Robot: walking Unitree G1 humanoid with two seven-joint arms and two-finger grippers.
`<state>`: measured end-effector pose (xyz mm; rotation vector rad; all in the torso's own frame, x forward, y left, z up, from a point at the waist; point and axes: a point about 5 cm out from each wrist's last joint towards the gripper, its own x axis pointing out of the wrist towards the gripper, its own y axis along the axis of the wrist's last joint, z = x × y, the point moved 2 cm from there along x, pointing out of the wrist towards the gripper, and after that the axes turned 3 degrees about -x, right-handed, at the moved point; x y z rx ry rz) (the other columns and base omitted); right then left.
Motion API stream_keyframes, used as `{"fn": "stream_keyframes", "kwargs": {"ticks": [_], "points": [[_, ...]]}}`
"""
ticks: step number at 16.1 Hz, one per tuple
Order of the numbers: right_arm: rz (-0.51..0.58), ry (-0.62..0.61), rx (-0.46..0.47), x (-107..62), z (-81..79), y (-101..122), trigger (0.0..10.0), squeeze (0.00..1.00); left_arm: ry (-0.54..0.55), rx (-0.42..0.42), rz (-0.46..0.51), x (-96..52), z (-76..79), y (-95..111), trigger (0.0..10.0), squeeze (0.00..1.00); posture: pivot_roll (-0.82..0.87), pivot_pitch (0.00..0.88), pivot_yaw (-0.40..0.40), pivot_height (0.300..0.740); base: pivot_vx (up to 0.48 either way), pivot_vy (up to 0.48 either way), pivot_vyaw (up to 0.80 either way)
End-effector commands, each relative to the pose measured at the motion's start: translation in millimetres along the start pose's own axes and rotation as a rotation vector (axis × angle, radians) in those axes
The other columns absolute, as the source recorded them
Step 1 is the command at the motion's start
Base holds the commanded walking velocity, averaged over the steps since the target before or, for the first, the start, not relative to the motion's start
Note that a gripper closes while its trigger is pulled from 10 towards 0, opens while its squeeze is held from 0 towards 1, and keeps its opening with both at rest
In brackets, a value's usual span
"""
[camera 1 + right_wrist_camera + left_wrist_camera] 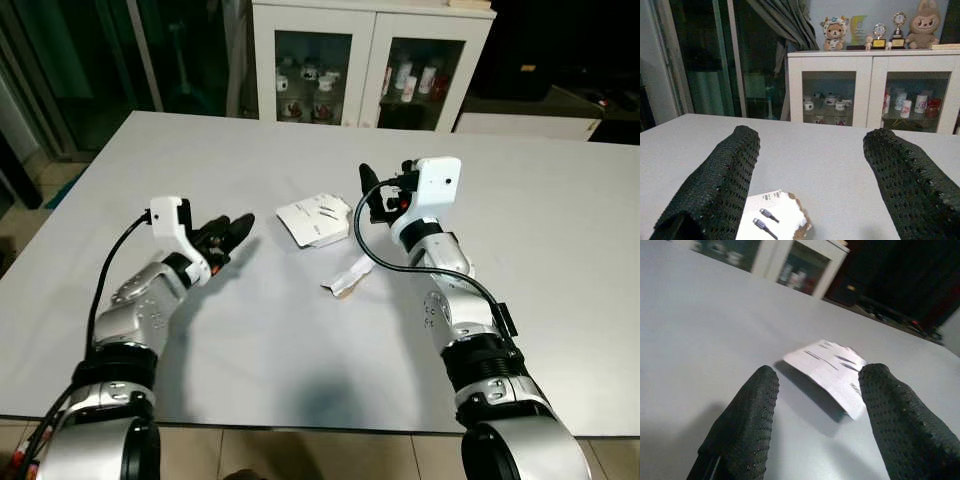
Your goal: Picking trash to rubbish bin
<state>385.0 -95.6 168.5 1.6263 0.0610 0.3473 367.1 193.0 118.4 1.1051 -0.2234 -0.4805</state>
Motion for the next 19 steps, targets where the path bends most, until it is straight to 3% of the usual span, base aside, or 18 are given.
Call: {"fn": "stream_keyframes", "kwargs": {"ticks": [1, 8, 11, 16, 19], "points": [[-0.003, -0.001, 0.003, -1.6, 1.0, -1.6, 10.0, 0.0, -0.058, 0.011, -0.043, 5.4, 10.4, -5.8, 10.0, 0.0, 0.04, 0.0, -0.023, 0.74, 0.0, 0.0, 0.0], [0.0, 0.017, 0.007, -1.4, -4.8, -0.8, 10.0, 0.0, -0.1, -0.101, -0.114, 31.6, 32.8, -29.5, 10.0, 0.0, 0.02, 0.0, -0.013, 0.74, 0.0, 0.0, 0.0], [0.001, 0.009, 0.007, -4.0, -2.6, -1.5, 10.0, 0.0, -0.09, -0.11, -0.103, 42.3, 38.5, -22.3, 10.0, 0.0, 0.01, 0.0, -0.008, 0.74, 0.0, 0.0, 0.0], [0.0, 0.005, 0.011, -5.1, -3.1, -1.3, 10.0, 0.0, 0.009, -0.101, -0.107, 48.9, 30.4, -9.8, 10.0, 0.0, 0.01, 0.007, 0.0, 0.74, 0.0, 0.0, 0.0], [-0.003, 0.013, 0.01, -6.1, -4.5, -1.6, 10.0, 0.0, 0.122, -0.158, -0.058, 52.2, 22.1, 4.6, 10.0, 0.0, 0.0, 0.028, -0.005, 0.74, 0.0, 0.0, 0.0]]}}
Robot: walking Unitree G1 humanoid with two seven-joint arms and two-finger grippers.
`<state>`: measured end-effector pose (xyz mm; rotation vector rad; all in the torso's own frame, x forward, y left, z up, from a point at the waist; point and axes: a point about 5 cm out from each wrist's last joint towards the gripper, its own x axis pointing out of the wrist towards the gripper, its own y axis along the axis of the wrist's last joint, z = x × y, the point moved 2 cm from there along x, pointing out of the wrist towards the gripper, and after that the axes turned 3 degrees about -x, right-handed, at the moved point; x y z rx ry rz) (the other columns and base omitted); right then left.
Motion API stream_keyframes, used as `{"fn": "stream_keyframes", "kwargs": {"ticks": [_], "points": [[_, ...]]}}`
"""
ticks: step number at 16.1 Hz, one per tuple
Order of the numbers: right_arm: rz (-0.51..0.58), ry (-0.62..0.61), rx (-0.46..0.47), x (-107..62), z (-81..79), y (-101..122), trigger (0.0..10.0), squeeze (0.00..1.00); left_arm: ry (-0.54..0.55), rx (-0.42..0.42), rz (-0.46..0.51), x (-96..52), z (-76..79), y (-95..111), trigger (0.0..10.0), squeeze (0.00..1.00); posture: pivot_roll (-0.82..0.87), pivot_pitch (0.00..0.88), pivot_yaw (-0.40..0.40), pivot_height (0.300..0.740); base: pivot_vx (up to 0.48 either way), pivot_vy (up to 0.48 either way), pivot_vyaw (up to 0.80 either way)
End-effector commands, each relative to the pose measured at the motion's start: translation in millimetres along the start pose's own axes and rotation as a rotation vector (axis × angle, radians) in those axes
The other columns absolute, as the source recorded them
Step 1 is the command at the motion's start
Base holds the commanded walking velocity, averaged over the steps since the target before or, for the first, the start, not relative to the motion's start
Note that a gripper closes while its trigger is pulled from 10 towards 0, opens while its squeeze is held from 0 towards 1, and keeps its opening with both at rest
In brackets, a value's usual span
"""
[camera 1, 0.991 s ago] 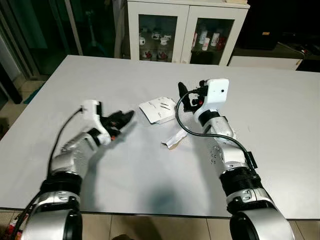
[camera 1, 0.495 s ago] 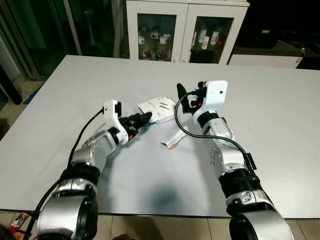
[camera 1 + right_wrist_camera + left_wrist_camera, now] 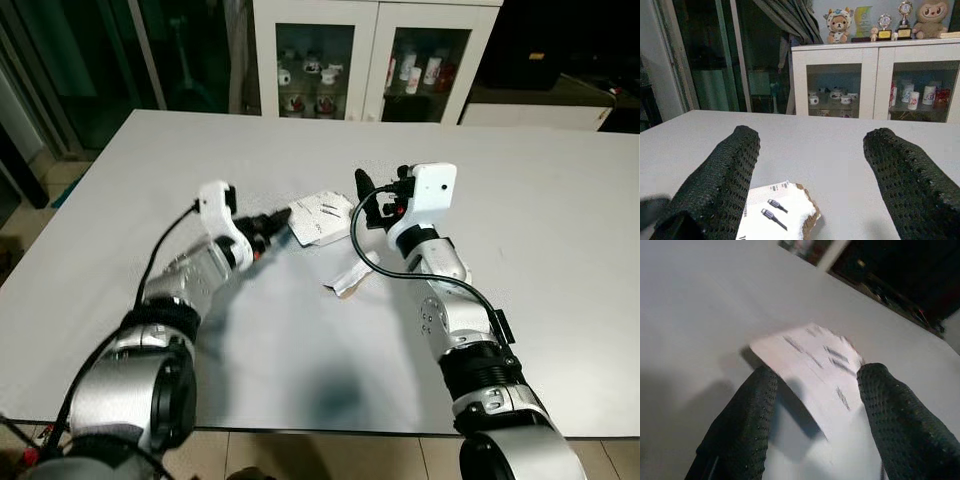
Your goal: Picking trash to rubbish bin
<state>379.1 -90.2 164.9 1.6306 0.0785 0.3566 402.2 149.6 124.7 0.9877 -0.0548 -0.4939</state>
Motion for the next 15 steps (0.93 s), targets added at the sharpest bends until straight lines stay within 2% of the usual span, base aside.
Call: {"fn": "stream_keyframes", "kwargs": {"ticks": [1, 2, 3, 4, 9, 15], "points": [[0.0, -0.003, 0.002, -1.4, 2.1, 1.3, 10.0, 0.0, 0.032, -0.023, 0.023, 0.6, -1.7, 7.5, 10.0, 0.0, 0.0, 0.028, -0.005, 0.74, 0.0, 0.0, 0.0], [-0.003, 0.001, 0.001, -1.3, 2.2, 1.5, 10.0, 0.0, 0.053, -0.071, 0.047, 0.2, -4.0, 11.8, 10.0, 0.0, 0.0, 0.038, -0.013, 0.74, 0.0, 0.0, 0.0], [-0.004, 0.002, 0.0, -1.3, 2.1, 1.5, 10.0, 0.0, 0.056, -0.085, 0.05, 0.1, -4.4, 12.3, 10.0, 0.0, 0.0, 0.038, -0.013, 0.74, 0.0, 0.0, 0.0], [-0.006, 0.004, -0.002, -0.8, 2.5, 1.6, 10.0, 0.0, 0.063, -0.107, 0.052, 0.5, -4.5, 12.5, 10.0, 1.0, 0.0, 0.041, -0.018, 0.74, 0.0, 0.0, 0.0], [-0.016, 0.022, -0.01, 0.9, 0.5, 1.6, 10.0, 0.0, 0.143, -0.193, 0.026, 0.2, -10.0, 11.9, 10.0, 1.0, 0.01, 0.047, -0.027, 0.74, 0.0, 0.0, 0.0], [-0.018, 0.032, -0.015, 2.1, 0.1, 3.2, 10.0, 0.0, 0.123, -0.218, 0.015, 1.0, -6.8, 15.5, 10.0, 1.0, 0.0, 0.054, -0.03, 0.74, 0.0, 0.0, 0.0]]}}
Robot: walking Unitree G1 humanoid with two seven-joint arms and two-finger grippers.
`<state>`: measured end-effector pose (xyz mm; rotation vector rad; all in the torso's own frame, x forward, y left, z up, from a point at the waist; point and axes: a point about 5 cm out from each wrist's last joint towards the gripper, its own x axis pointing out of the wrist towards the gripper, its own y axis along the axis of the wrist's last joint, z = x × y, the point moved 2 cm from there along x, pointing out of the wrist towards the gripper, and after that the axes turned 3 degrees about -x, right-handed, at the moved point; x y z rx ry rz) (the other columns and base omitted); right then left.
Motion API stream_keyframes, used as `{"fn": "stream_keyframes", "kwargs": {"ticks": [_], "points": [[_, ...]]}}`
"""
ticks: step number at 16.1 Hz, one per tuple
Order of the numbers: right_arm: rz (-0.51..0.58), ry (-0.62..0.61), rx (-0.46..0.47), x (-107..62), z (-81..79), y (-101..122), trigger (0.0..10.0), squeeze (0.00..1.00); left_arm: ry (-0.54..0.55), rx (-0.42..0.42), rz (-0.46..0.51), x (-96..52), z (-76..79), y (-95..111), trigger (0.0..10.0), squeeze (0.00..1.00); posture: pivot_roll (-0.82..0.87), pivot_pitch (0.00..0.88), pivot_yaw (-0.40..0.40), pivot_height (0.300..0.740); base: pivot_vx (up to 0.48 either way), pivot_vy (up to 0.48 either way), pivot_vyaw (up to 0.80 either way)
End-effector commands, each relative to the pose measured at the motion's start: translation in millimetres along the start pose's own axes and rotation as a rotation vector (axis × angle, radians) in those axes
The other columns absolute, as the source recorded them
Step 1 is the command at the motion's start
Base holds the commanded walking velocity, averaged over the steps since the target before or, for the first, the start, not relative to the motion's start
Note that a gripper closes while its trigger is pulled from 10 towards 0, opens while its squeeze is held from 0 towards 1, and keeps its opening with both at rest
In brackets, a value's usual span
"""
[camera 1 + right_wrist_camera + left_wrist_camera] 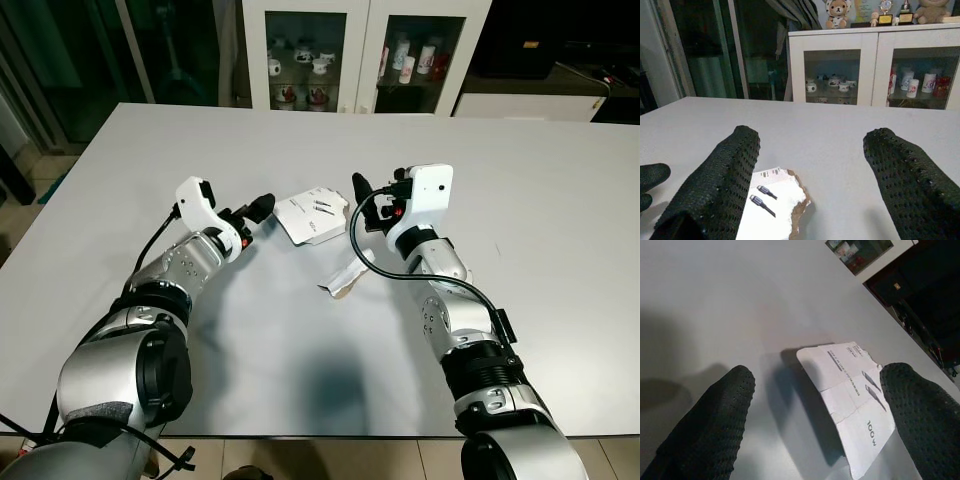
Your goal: Picking trash to rubbish bin
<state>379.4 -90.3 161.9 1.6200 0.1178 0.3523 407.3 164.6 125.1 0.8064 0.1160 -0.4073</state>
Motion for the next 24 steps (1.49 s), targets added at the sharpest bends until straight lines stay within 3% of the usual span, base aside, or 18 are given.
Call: {"fn": "stream_keyframes", "kwargs": {"ticks": [1, 10, 11, 24], "points": [[0.011, 0.011, -0.011, 2.2, -0.2, 6.4, 10.0, 0.0, -0.02, 0.002, -0.003, 2.6, 8.8, 4.6, 10.0, 1.0, 0.0, 0.057, -0.03, 0.74, 0.0, 0.0, 0.0], [0.005, 0.024, -0.013, 3.6, -1.2, 6.8, 10.0, 0.0, -0.059, -0.08, 0.01, 5.8, 20.5, 8.3, 10.0, 1.0, 0.0, 0.066, -0.034, 0.74, 0.0, 0.0, 0.0], [0.004, 0.025, -0.014, 3.5, -1.3, 6.9, 10.0, 0.0, -0.068, -0.07, -0.006, 6.7, 22.4, 5.0, 10.0, 0.0, 0.0, 0.066, -0.034, 0.74, 0.0, 0.0, 0.0], [-0.008, 0.025, -0.015, -7.7, -1.6, 3.9, 10.0, 0.0, -0.07, -0.089, -0.055, 13.8, 33.9, -14.7, 10.0, 0.0, -0.05, 0.118, -0.02, 0.74, 0.0, 0.0, 0.0]]}}
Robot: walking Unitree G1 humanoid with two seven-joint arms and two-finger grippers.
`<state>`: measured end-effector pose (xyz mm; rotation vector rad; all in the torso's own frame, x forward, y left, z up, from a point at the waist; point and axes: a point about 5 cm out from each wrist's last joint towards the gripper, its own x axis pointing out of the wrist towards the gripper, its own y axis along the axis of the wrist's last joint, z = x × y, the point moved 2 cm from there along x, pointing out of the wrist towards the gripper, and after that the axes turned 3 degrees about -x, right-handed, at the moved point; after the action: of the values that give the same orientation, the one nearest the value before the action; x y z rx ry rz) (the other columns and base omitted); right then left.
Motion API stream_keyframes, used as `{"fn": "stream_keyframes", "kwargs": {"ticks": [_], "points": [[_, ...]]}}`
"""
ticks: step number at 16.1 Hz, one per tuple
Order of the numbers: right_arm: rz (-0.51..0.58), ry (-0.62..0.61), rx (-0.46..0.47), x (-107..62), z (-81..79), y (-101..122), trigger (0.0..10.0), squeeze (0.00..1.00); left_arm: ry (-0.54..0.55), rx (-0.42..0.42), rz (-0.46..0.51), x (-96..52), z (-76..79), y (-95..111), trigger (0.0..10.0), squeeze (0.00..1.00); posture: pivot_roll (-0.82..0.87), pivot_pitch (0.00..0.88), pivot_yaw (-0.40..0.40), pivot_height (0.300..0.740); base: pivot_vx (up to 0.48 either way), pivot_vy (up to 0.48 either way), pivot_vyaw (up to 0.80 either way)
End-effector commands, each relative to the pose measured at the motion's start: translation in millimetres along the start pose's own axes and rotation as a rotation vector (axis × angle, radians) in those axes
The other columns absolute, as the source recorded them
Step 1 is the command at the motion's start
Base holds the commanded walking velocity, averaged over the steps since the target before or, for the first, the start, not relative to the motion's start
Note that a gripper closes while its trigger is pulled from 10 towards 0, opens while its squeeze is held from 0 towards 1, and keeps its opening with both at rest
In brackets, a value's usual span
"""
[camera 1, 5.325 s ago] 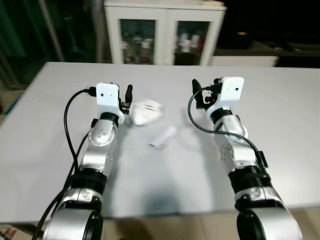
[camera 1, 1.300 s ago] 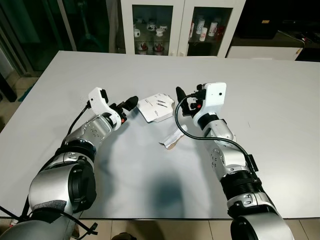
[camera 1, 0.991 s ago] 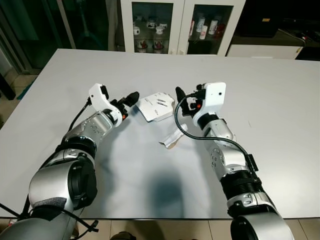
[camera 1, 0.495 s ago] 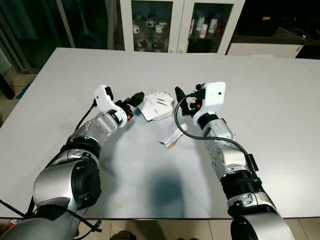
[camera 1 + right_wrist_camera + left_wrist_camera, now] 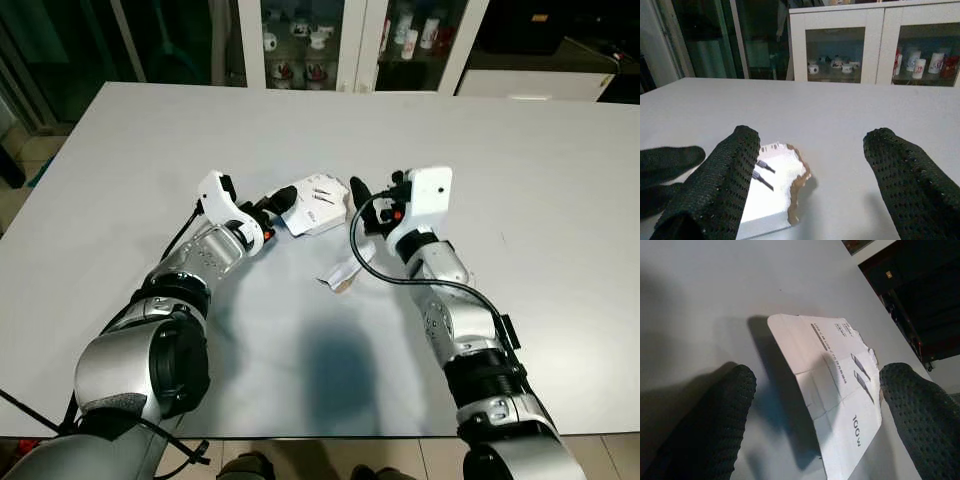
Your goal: Picking trash to rubbish bin
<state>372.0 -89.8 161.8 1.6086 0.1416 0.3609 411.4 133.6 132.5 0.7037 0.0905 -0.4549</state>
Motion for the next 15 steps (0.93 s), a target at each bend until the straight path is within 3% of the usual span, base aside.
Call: {"fn": "stream_keyframes", "kwargs": {"ticks": [1, 9, 15], "points": [[0.003, 0.003, -0.009, -2.0, 1.0, 2.7, 10.0, 0.0, -0.012, -0.001, -0.027, 3.3, 7.1, -4.8, 10.0, 0.0, -0.05, 0.119, -0.019, 0.74, 0.0, 0.0, 0.0], [-0.022, 0.002, -0.005, -15.7, -2.7, -3.0, 10.0, 0.0, -0.042, -0.008, -0.041, 7.8, 14.0, -18.3, 10.0, 0.0, -0.1, 0.131, -0.011, 0.74, 0.0, 0.0, 0.0], [-0.047, 0.005, -0.006, -27.5, -3.8, -7.1, 10.0, 0.0, -0.048, -0.026, 0.007, 9.2, 16.3, -16.3, 10.0, 0.0, -0.13, 0.138, -0.027, 0.74, 0.0, 0.0, 0.0]]}}
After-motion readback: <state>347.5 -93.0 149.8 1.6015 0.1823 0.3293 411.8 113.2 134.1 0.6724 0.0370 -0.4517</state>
